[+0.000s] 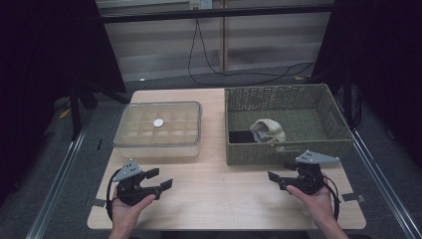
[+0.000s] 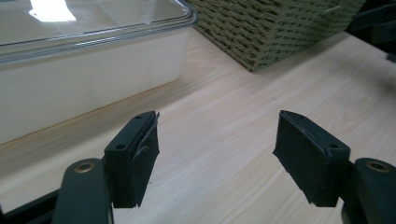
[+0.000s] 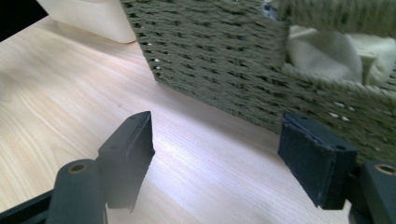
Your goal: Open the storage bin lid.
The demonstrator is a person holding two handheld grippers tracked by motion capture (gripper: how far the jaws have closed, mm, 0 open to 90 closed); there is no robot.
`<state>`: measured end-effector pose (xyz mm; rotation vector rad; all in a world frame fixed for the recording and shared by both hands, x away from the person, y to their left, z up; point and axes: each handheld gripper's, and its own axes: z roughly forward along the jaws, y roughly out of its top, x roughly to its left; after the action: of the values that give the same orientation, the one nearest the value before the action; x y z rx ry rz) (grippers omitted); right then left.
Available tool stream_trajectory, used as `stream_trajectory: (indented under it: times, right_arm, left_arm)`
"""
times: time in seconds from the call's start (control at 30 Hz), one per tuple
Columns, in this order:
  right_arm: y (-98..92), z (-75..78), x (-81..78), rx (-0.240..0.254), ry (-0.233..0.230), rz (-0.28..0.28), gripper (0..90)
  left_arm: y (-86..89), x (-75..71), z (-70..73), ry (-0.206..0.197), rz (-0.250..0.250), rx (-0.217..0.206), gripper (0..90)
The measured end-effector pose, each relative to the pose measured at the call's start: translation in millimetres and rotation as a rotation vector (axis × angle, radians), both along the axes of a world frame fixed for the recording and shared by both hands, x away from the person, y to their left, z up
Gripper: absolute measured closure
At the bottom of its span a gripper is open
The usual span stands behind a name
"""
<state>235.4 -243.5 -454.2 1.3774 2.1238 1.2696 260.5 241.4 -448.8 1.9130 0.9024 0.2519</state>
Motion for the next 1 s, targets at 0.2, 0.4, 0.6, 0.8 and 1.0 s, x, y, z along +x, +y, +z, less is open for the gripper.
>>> stream_trajectory:
  times: [0.2,0.4,0.6,0.8,1.0]
  right_arm:
    - [7.4,8.7,0.7,0.012,-0.029,0.021,27.3]
    - [18.3,19.5,5.2,0.022,-0.037,0.058,27.7]
    - [29.8,27.4,14.2,0.030,-0.047,0.084,27.3]
    - [42.9,34.6,22.0,0.030,-0.056,0.109,27.3]
    - [52.1,44.0,35.6,0.028,-0.058,0.126,28.2]
  left_arm:
    - [5.1,1.8,7.6,-0.010,0.001,-0.004,26.0]
    - [13.9,3.3,19.0,-0.029,0.007,0.003,25.6]
    - [27.1,8.6,25.6,-0.028,0.019,0.009,24.6]
    - [43.0,11.9,28.4,-0.024,0.035,0.005,27.5]
    - [59.7,17.0,31.5,-0.026,0.068,0.005,27.4]
